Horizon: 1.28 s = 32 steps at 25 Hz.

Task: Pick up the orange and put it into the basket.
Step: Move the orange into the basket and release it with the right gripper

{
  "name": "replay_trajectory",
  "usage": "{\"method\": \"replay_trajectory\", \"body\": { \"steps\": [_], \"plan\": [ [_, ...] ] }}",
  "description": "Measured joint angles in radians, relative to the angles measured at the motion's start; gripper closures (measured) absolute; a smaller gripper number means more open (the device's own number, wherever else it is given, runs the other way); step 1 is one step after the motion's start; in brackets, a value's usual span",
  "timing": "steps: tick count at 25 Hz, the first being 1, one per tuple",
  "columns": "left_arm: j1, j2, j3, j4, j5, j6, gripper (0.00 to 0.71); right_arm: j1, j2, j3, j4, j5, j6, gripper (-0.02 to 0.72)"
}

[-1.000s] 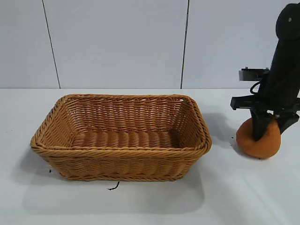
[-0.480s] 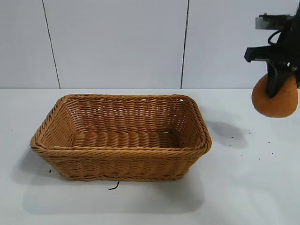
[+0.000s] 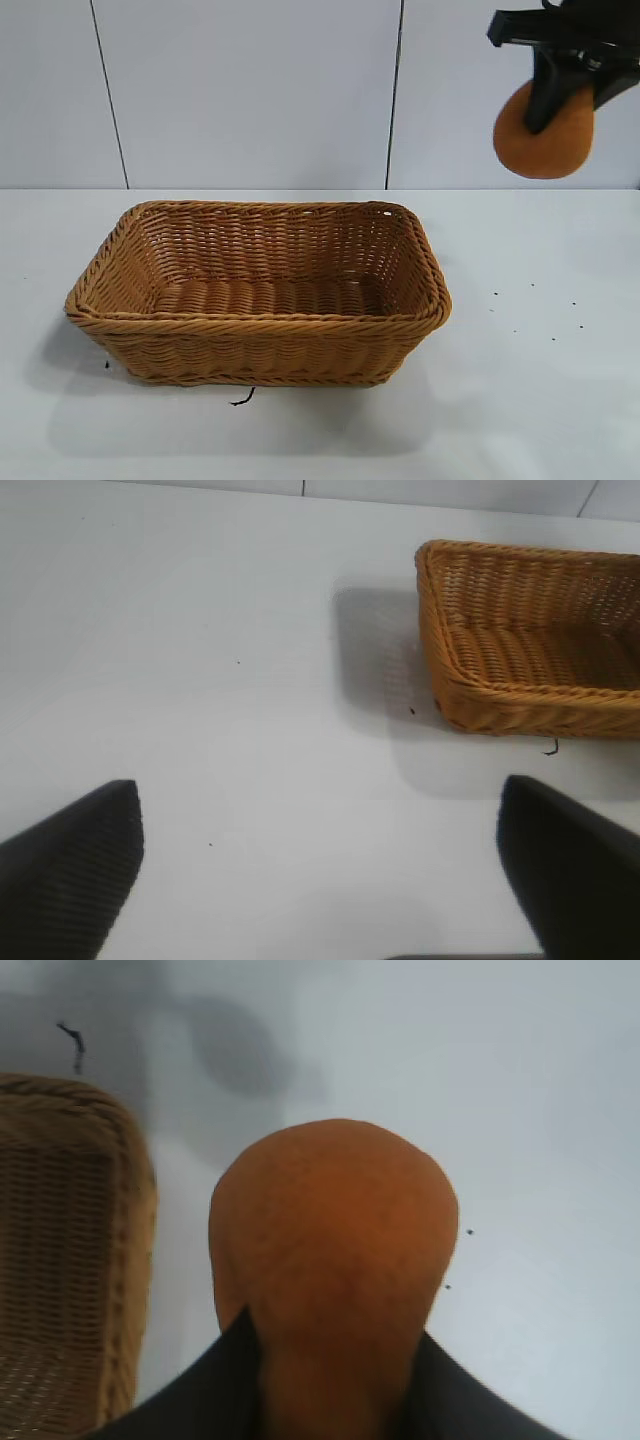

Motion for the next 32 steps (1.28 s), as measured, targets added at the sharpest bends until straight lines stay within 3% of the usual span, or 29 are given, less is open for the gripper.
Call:
{"method": "replay_trajectory", "body": {
  "steps": [6,17,32],
  "plan": [
    [0.0,0.0,0.0,0.0,0.0,0.0,0.018,0.152,-0.001,-0.009,0.002,-0.005,0.022,0.503],
    [0.0,0.0,0.0,0.0,0.0,0.0,0.018,0.398,0.052,-0.012,0.004,-0.142,0.075,0.503],
    [0.0,0.0,0.0,0.0,0.0,0.0,0.018,0.436,0.326,-0.012,-0.003,-0.312,0.095,0.503]
  ]
}}
